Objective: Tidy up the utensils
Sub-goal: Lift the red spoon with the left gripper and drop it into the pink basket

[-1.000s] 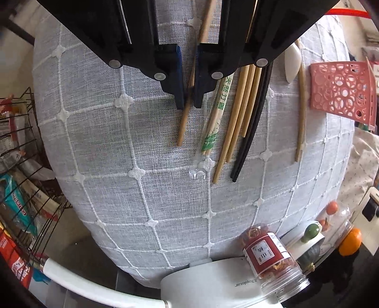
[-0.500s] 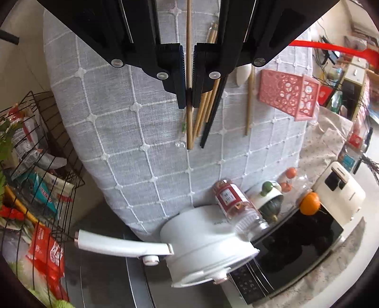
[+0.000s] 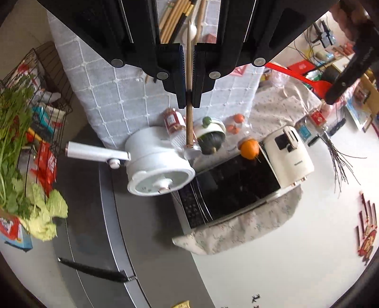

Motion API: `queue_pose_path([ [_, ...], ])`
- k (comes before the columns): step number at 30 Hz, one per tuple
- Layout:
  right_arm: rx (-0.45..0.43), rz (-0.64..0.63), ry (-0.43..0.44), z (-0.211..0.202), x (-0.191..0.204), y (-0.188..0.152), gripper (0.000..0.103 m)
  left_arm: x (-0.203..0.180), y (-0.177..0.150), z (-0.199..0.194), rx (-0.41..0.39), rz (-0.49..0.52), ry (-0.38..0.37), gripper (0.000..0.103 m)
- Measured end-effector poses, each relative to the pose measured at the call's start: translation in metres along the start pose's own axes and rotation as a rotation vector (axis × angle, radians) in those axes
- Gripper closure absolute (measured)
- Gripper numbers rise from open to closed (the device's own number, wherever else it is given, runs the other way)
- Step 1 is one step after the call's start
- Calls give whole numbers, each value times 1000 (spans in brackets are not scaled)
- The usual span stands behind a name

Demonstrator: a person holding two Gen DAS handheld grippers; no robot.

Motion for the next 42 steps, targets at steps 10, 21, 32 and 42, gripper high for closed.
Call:
queue_pose_path([
  [10, -118, 9, 145, -1, 54, 20, 98, 22, -10, 50, 139, -65, 26, 97],
  [21, 89, 10, 88, 92, 60, -1, 98, 47, -25, 92, 309, -175, 26, 97],
  [32, 144, 41, 93, 114, 50, -7, 72, 66, -21, 96, 271, -260, 60, 45],
  [42, 111, 34, 106, 73, 29, -1, 36, 49, -24, 82, 315, -221, 110, 17],
])
Point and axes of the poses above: each gripper's, at about its wrist camera, not at the fingertips, and z roughly the way its jaws point, x to its left, y to its top, the point moved 2 cm from there along z, roughly the way its jaws point, and after that the axes turned 8 degrees about x, right-handed, at the moved point
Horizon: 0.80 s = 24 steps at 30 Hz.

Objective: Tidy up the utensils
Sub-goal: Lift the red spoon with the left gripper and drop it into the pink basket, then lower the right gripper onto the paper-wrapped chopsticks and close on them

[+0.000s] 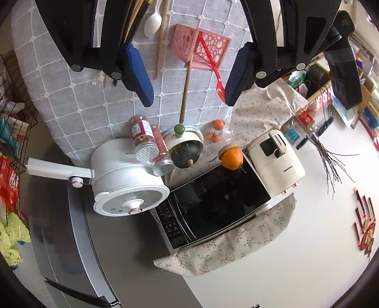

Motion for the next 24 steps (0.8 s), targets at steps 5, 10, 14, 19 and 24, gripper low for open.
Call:
queue_pose_path([
  [5, 39, -14, -70, -8, -16, -8, 27, -5, -18, 3, 53, 48, 91, 4],
  [10, 97, -35, -196, -1, -42, -24, 25, -8, -35, 1, 77, 115, 109, 1],
  [14, 180, 0, -262, 13, -70, -38, 24, -10, -49, 3, 99, 173, 120, 1],
  [19, 286, 11, -335, 35, -99, -56, 24, -8, -67, 10, 125, 210, 140, 1],
  [24, 391, 4, -393, 62, -117, -73, 24, 3, -80, 20, 175, 209, 160, 1],
])
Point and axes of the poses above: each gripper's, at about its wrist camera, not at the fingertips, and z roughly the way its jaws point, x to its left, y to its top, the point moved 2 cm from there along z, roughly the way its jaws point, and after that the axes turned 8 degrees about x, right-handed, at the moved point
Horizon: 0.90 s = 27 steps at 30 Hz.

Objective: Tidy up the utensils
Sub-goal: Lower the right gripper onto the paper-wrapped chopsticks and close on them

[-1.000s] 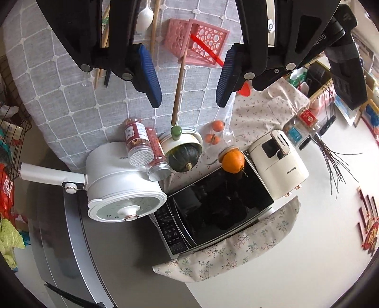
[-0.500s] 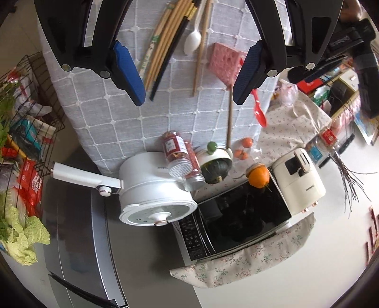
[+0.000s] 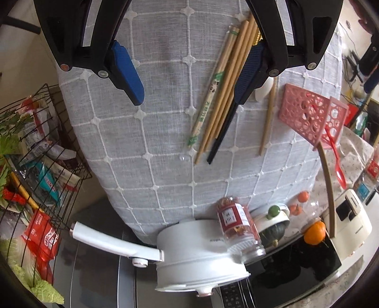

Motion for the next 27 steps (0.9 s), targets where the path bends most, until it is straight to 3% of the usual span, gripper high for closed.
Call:
queue_pose_path([
  [8, 98, -23, -71, 43, -1, 1, 24, 4, -11, 12, 73, 21, 14, 1],
  [17, 135, 30, -80, 73, 0, 16, 24, 7, -13, 8, 65, 26, 12, 1],
  [23, 122, 14, -132, 79, 7, 20, 25, 1, -14, 5, 48, 47, 15, 1],
  [25, 129, 28, -126, 77, 6, 19, 36, -7, -15, 3, 39, 70, 14, 1],
  [27, 138, 28, -116, 73, 4, 20, 68, -17, -16, 2, 25, 100, 5, 1],
])
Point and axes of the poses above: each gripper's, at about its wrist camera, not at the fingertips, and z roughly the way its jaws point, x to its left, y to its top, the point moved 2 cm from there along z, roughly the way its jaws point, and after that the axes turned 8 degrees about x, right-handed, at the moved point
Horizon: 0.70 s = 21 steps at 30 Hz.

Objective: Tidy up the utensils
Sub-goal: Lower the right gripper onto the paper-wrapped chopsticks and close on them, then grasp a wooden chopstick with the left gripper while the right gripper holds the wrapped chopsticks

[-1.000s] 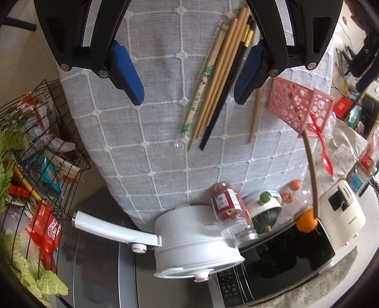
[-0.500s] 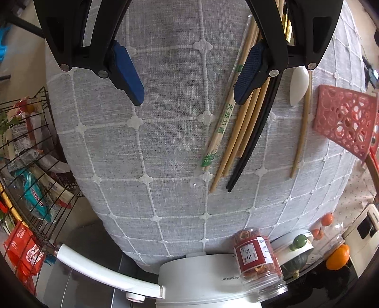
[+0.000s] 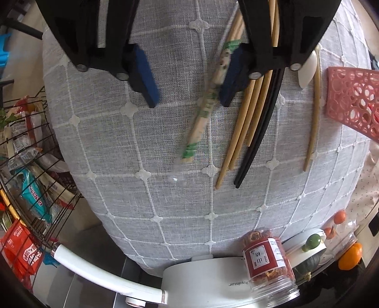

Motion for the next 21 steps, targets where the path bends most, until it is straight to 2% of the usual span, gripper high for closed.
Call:
queue_pose_path([
  [3, 35, -7, 64, -2, -5, -2, 91, -20, -1, 0, -17, 58, -16, 1],
  [5, 55, 4, 68, -2, -12, -5, 97, -36, -1, 3, -6, 100, -24, 1],
  [9, 71, 44, 93, -8, -34, -9, 98, -66, 0, 12, 27, 174, -22, 1],
  [13, 46, 110, 133, -26, -67, -16, 98, -101, 14, 38, 127, 230, 12, 1],
  [17, 22, 177, 193, -39, -97, -20, 98, -124, 36, 74, 201, 210, 35, 2],
  [20, 20, 189, 227, -41, -106, -19, 97, -137, 57, 102, 243, 163, 24, 18],
  [21, 20, 194, 233, -41, -108, -18, 97, -139, 62, 109, 249, 152, 20, 27],
])
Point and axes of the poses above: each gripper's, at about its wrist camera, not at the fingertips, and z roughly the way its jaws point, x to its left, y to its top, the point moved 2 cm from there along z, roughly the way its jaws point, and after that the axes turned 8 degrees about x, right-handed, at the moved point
